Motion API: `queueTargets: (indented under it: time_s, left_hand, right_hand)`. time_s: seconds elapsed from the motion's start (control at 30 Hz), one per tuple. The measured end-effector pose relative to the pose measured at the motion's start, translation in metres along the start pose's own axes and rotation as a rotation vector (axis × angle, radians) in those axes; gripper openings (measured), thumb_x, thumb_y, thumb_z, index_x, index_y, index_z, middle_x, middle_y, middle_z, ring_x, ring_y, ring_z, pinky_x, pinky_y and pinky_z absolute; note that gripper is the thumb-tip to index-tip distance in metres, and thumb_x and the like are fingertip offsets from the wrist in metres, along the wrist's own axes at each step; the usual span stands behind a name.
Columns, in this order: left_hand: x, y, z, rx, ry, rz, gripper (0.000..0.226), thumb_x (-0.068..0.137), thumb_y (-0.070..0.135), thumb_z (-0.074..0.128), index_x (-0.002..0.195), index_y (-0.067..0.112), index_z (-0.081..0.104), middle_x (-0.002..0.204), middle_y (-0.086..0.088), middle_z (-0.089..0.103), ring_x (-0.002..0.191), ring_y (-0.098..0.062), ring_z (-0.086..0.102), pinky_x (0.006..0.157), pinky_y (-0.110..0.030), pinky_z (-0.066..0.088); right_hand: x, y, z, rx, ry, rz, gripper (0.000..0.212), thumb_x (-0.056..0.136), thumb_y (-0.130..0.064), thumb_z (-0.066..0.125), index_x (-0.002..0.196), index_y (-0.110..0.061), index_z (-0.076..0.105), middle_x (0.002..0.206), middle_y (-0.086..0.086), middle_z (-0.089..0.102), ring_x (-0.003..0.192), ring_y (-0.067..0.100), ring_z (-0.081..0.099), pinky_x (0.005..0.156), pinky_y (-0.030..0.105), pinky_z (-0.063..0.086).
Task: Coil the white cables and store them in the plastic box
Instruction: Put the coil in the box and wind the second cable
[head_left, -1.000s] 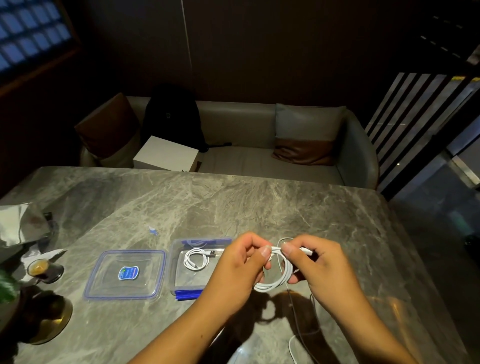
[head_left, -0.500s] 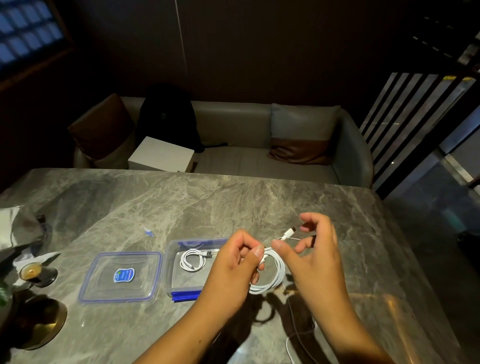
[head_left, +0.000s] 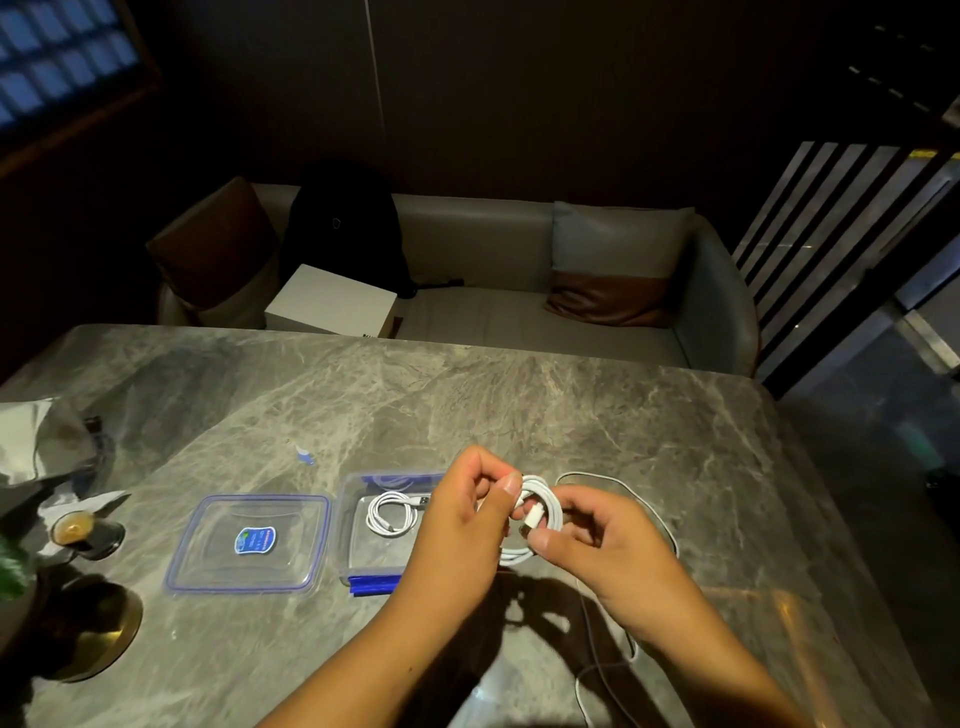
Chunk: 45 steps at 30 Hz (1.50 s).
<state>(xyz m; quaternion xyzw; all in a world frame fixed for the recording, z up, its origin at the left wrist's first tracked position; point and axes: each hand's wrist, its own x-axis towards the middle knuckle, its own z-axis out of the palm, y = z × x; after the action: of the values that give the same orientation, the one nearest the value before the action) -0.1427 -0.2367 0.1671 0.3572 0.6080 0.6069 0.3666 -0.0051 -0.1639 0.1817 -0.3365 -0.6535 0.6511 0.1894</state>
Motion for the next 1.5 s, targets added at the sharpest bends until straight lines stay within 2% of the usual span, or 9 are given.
queueTargets:
  time_s: [0.13, 0.3, 0.5, 0.6, 0.77, 1.03, 1.23, 1.33, 1.5]
  left_hand:
    - [-0.001, 0.0, 0.005, 0.048, 0.019, -0.024, 0.014, 0.099, 0.012, 0.055, 0.085, 0.011, 0.056, 0.069, 0.001, 0.06, 0.061, -0.005, 0.052, 0.061, -0.022, 0.041]
    - [0.0, 0.0, 0.005, 0.021, 0.045, -0.054, 0.014, 0.099, 0.01, 0.055, 0.085, 0.005, 0.055, 0.061, 0.005, 0.057, 0.051, -0.004, 0.048, 0.053, -0.018, 0.038]
    - [0.001, -0.001, 0.002, -0.033, -0.001, -0.051, 0.013, 0.099, 0.008, 0.054, 0.088, 0.002, 0.053, 0.062, 0.004, 0.056, 0.053, -0.012, 0.046, 0.051, -0.02, 0.038]
    - [-0.004, -0.003, 0.003, -0.029, -0.057, -0.049, 0.014, 0.099, 0.014, 0.055, 0.088, 0.006, 0.054, 0.064, 0.003, 0.057, 0.053, -0.008, 0.046, 0.052, -0.019, 0.038]
    - [-0.009, -0.009, 0.009, -0.076, -0.052, -0.074, 0.019, 0.091, 0.027, 0.056, 0.093, 0.008, 0.054, 0.067, 0.0, 0.057, 0.055, -0.009, 0.046, 0.054, -0.019, 0.039]
    - [-0.003, -0.007, 0.0, -0.459, -0.054, -0.268, 0.03, 0.085, 0.018, 0.059, 0.108, 0.0, 0.068, 0.068, -0.007, 0.058, 0.051, -0.007, 0.043, 0.055, -0.022, 0.038]
    - [0.0, -0.002, 0.0, -0.444, 0.032, -0.28, 0.024, 0.099, 0.003, 0.047, 0.109, -0.004, 0.067, 0.085, -0.021, 0.063, 0.053, -0.01, 0.046, 0.063, -0.028, 0.043]
    - [0.0, 0.003, -0.001, -0.37, 0.025, -0.268, 0.024, 0.099, 0.004, 0.047, 0.104, 0.002, 0.071, 0.067, -0.009, 0.062, 0.055, -0.011, 0.047, 0.064, -0.027, 0.044]
    - [0.005, 0.005, -0.002, -0.291, 0.025, -0.249, 0.025, 0.101, 0.006, 0.046, 0.102, 0.003, 0.07, 0.061, -0.004, 0.053, 0.053, -0.01, 0.042, 0.062, -0.024, 0.04]
  right_hand:
    - [-0.001, 0.004, -0.002, 0.223, 0.023, 0.078, 0.042, 0.07, -0.006, 0.071, 0.113, -0.007, 0.069, 0.098, 0.018, 0.077, 0.088, 0.022, 0.074, 0.081, 0.026, 0.058]
    - [-0.002, 0.004, 0.001, 0.403, 0.017, 0.089, 0.056, 0.069, 0.005, 0.068, 0.123, -0.01, 0.061, 0.109, 0.027, 0.071, 0.096, 0.032, 0.067, 0.094, 0.046, 0.049]
    - [-0.003, 0.001, 0.009, 0.131, 0.181, -0.019, 0.032, 0.072, -0.016, 0.076, 0.1, -0.027, 0.065, 0.083, 0.007, 0.075, 0.073, 0.013, 0.068, 0.071, 0.03, 0.054]
    - [-0.003, 0.005, 0.007, -0.047, 0.323, -0.048, 0.029, 0.081, -0.022, 0.079, 0.101, -0.037, 0.063, 0.09, -0.007, 0.068, 0.069, 0.005, 0.061, 0.071, 0.029, 0.053]
    - [-0.001, 0.005, 0.009, -0.086, 0.41, -0.113, 0.017, 0.092, -0.008, 0.064, 0.081, -0.021, 0.066, 0.074, 0.006, 0.07, 0.071, 0.021, 0.07, 0.072, 0.04, 0.057]
    - [0.001, -0.005, 0.009, 0.551, 0.358, 0.114, 0.019, 0.1, -0.002, 0.047, 0.092, 0.005, 0.062, 0.09, 0.025, 0.075, 0.081, 0.028, 0.077, 0.067, 0.026, 0.061]
    - [-0.002, -0.005, 0.013, 0.763, 0.341, 0.135, 0.02, 0.101, 0.0, 0.042, 0.097, 0.01, 0.059, 0.097, 0.027, 0.074, 0.089, 0.03, 0.076, 0.073, 0.029, 0.063]
    - [0.0, -0.007, 0.011, 0.589, 0.341, 0.165, 0.021, 0.097, 0.004, 0.047, 0.082, 0.002, 0.061, 0.09, 0.02, 0.077, 0.078, 0.024, 0.076, 0.067, 0.024, 0.061]
    - [-0.004, 0.003, 0.005, -0.242, 0.326, 0.02, 0.022, 0.1, -0.017, 0.051, 0.08, -0.019, 0.06, 0.068, 0.003, 0.072, 0.067, 0.015, 0.074, 0.067, 0.04, 0.059]
